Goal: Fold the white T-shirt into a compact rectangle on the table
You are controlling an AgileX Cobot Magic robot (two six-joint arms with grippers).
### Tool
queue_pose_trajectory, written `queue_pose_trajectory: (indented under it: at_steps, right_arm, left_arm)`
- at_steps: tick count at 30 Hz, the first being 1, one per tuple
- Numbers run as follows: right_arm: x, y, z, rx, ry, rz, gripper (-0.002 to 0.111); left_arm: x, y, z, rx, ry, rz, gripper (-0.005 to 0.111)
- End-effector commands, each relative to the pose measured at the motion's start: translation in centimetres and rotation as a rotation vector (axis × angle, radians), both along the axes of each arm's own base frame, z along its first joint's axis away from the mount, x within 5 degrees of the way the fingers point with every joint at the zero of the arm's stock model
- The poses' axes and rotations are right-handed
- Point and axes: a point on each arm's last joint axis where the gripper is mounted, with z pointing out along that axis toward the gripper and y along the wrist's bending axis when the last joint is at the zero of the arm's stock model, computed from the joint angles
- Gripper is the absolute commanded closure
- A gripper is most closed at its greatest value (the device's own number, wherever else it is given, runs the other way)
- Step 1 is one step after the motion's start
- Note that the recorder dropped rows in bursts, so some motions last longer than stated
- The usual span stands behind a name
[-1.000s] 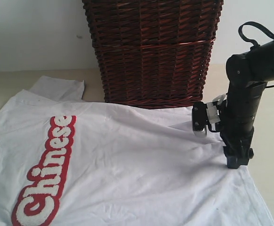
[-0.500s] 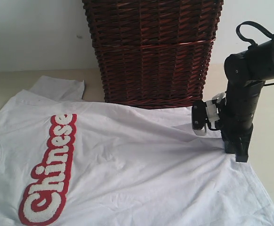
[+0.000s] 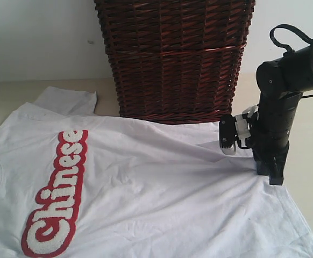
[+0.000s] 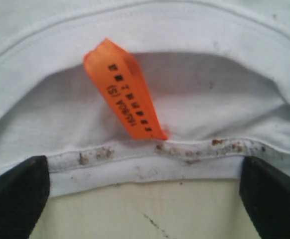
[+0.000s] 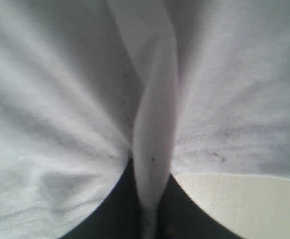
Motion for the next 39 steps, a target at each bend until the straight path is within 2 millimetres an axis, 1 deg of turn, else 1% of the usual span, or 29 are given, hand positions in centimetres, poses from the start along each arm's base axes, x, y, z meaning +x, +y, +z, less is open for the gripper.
queue_pose_trajectory:
  at_steps: [1, 24, 27, 31, 35, 39]
  right_arm:
    - [-1.09, -0.36, -2.31, -0.024, 0.109, -0.015, 0.108]
    - [-1.09, -0.37, -2.30, -0.025, 0.110, -0.017, 0.108]
    - [-1.09, -0.37, -2.30, -0.025, 0.110, -0.017, 0.108]
    - [-1.09, -0.37, -2.30, -0.025, 0.110, -0.017, 0.108]
    - [-1.09, -0.37, -2.30, -0.025, 0.110, -0.017, 0.108]
    - [-1.09, -0.37, -2.30, -0.025, 0.110, -0.017, 0.108]
  left_arm:
    - [-0.09, -0.22, -0.02, -0.005, 0.001, -0.001, 0.001]
    - [-0.09, -0.22, -0.02, -0.005, 0.001, -0.001, 0.001]
    - [-0.30, -0.30, -0.01, -0.013, 0.024, 0.024, 0.001]
    - [-0.05, -0.25, -0.02, -0.008, -0.003, 0.017, 0.001]
    - [-0.16, -0.29, -0.01, -0.011, 0.008, 0.078, 0.001]
    - [-0.12, -0.28, -0.01, -0.010, 0.004, 0.082, 0.001]
